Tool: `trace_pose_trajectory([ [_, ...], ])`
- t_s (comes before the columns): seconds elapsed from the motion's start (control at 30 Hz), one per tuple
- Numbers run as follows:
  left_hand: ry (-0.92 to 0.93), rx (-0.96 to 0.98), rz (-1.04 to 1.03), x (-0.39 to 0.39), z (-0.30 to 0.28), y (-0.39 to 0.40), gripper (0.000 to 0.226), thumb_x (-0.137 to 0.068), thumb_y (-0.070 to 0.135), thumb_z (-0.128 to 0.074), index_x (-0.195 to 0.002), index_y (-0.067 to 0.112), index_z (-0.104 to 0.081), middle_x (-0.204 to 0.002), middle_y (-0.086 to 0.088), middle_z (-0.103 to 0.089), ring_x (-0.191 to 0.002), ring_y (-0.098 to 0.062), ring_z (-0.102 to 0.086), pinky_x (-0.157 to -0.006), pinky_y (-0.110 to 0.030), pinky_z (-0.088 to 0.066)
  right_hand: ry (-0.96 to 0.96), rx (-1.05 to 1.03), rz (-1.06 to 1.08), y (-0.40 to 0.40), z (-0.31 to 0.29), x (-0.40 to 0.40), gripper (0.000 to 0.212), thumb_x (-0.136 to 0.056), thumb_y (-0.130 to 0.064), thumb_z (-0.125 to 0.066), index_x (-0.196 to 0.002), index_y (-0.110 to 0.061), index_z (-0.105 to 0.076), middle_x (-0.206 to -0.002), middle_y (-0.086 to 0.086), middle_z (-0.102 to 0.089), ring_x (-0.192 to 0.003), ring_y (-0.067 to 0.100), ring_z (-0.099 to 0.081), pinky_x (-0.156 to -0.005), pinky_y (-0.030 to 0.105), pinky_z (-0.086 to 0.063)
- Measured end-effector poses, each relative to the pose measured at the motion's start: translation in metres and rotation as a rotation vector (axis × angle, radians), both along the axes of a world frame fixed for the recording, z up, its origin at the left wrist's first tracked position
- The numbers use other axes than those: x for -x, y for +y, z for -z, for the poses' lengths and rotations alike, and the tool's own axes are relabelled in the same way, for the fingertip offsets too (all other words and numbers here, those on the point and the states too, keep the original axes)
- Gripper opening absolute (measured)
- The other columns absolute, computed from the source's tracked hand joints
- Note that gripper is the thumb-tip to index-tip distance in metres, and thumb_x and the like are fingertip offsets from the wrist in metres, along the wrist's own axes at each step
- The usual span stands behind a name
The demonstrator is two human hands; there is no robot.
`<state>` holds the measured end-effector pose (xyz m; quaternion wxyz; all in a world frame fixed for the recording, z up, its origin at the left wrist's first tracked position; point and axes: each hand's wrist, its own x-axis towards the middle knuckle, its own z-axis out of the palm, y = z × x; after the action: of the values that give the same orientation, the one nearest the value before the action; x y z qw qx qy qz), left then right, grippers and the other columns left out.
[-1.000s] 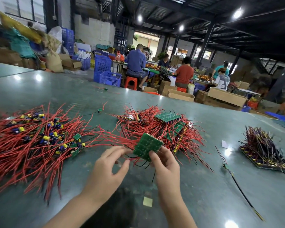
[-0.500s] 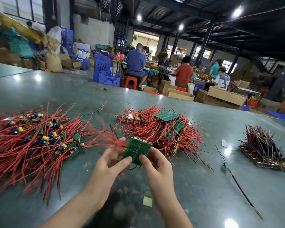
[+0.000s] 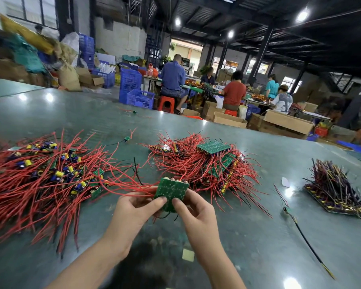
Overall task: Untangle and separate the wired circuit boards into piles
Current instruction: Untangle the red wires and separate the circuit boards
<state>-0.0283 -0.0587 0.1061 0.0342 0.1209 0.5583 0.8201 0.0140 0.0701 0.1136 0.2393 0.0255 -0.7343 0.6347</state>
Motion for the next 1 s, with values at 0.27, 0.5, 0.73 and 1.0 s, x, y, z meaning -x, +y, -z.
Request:
trace_pose_trajectory([
  [0.27,0.038,-0.039,0.088,0.0007,-0.0077,-0.0055,0.022,-0.058,0.009,-0.073,-0.078,0.013,-0.078,-0.088,-0.008,-0.075,-0.080,-0.011,-0.071,-0.067,-0.014,-0.052,0.037,-0.039,-0.011,0.0031,-0.0031,-0.0032,0.024,-0.083,0.005,-0.064,-0.092,-0.016,-0.072,-0.089,0.015,-0.070,-0.079,0.012,-0.060,-0.075,0.030,-0.050],
  [0.5,0.026,-0.049,0.081,0.0006,-0.0059,-0.0038,0.022,-0.056,0.007,-0.072,-0.078,0.008,-0.076,-0.088,-0.011,-0.075,-0.079,-0.016,-0.071,-0.067,-0.018,-0.055,0.008,-0.051,-0.007,0.0026,-0.0005,-0.0026,0.017,-0.082,0.000,-0.066,-0.088,-0.015,-0.073,-0.088,0.026,-0.065,-0.077,0.016,-0.054,-0.074,0.045,-0.048],
  [0.73,-0.079,-0.073,0.191,0.0000,-0.0074,-0.0062,0.024,-0.060,0.004,-0.068,-0.083,0.007,-0.074,-0.091,-0.014,-0.074,-0.077,-0.019,-0.071,-0.060,-0.027,-0.058,0.006,-0.085,-0.033,0.0059,-0.0049,-0.0035,0.024,-0.084,0.004,-0.063,-0.093,-0.017,-0.071,-0.089,0.015,-0.069,-0.081,0.012,-0.061,-0.077,0.038,-0.050],
  [1.0,-0.194,-0.153,0.276,-0.0003,-0.0054,-0.0042,0.020,-0.065,0.010,-0.066,-0.082,0.009,-0.075,-0.094,-0.014,-0.073,-0.080,-0.020,-0.071,-0.068,-0.036,-0.060,0.026,-0.184,0.027,0.0057,-0.0009,-0.0023,0.021,-0.082,-0.002,-0.067,-0.093,-0.020,-0.069,-0.083,0.005,-0.067,-0.075,0.012,-0.060,-0.072,0.029,-0.050],
])
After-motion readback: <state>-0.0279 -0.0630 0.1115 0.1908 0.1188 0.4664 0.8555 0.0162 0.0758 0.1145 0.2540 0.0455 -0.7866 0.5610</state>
